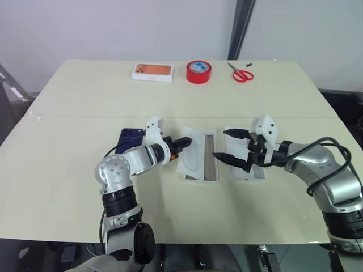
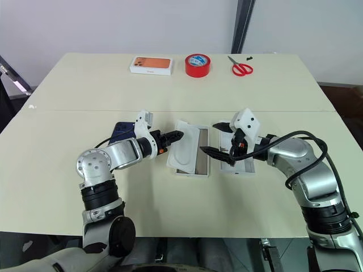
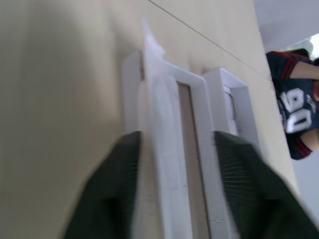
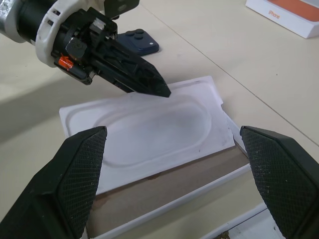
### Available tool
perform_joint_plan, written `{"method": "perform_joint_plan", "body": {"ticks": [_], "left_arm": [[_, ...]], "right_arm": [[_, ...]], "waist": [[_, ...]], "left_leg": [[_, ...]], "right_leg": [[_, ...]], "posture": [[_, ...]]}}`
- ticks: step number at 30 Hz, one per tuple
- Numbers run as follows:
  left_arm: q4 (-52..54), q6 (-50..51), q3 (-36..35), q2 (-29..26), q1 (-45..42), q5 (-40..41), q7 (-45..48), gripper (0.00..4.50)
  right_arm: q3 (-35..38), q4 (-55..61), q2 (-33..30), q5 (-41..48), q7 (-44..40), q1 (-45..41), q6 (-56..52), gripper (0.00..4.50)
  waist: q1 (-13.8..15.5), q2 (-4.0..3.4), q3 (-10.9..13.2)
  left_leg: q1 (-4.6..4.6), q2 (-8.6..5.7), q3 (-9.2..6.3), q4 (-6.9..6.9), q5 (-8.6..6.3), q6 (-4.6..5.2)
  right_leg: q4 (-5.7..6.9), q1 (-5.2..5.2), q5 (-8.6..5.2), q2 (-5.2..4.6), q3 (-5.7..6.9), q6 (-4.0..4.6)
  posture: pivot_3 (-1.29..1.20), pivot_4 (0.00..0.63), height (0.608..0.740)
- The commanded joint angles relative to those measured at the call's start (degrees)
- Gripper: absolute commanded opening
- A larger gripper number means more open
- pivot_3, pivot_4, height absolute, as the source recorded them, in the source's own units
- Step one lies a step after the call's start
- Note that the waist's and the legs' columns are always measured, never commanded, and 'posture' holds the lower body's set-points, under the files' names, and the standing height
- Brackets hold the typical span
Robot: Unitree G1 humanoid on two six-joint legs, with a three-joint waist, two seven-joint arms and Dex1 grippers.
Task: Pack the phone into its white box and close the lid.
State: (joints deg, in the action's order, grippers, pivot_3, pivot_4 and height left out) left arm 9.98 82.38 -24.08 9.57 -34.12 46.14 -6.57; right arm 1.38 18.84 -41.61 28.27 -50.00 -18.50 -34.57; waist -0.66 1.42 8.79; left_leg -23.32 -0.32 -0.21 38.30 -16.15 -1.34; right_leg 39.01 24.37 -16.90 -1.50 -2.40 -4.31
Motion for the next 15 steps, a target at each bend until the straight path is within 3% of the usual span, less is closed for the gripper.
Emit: {"method": "perform_joint_plan", "body": {"ticks": [1, 9, 12, 15], "left_arm": [[1.2, 0.3, -0.5, 1.8, 0.0, 3.2, 1.7, 4.43], [4.6, 0.3, -4.5, -6.0, -0.1, 8.7, 5.6, 4.43], [5.9, -0.6, -5.6, -11.0, 0.4, 10.1, 7.5, 4.49], [8.3, -4.5, -1.4, -20.2, 4.0, 6.1, 12.1, 4.49]], "right_arm": [[0.5, 2.4, 0.1, 0.5, 0.3, -0.8, 0.1, 4.50], [-4.6, 1.5, 0.3, -4.4, 2.9, -2.1, -0.6, 4.50], [-6.9, 1.1, 1.5, -5.9, 4.8, -3.7, -3.0, 3.64], [-10.2, -0.7, 3.9, -9.5, 9.5, -7.7, -7.2, 2.23]], "waist": [[0.0, 0.00, 0.0], [-0.2, 0.00, 0.0], [-0.3, -0.01, 0.0], [-0.5, -0.02, 0.0]], "left_leg": [[0.00, 0.00, 0.00, 0.00, 0.00, 0.00], [0.01, 0.01, 0.00, 0.00, 0.01, -0.01], [0.04, 0.02, 0.00, -0.02, 0.05, -0.08], [0.04, 0.02, 0.00, -0.01, 0.06, -0.11]], "right_leg": [[0.00, 0.00, 0.00, 0.00, 0.00, 0.00], [0.01, 0.00, 0.00, 0.01, 0.00, 0.00], [0.03, 0.00, 0.00, 0.02, -0.01, 0.00], [0.02, 0.00, 0.00, 0.01, -0.01, 0.00]], "posture": [[0.00, 0.150, 0.733], [0.00, 0.150, 0.733], [0.00, 0.150, 0.733], [0.00, 0.150, 0.733]]}}
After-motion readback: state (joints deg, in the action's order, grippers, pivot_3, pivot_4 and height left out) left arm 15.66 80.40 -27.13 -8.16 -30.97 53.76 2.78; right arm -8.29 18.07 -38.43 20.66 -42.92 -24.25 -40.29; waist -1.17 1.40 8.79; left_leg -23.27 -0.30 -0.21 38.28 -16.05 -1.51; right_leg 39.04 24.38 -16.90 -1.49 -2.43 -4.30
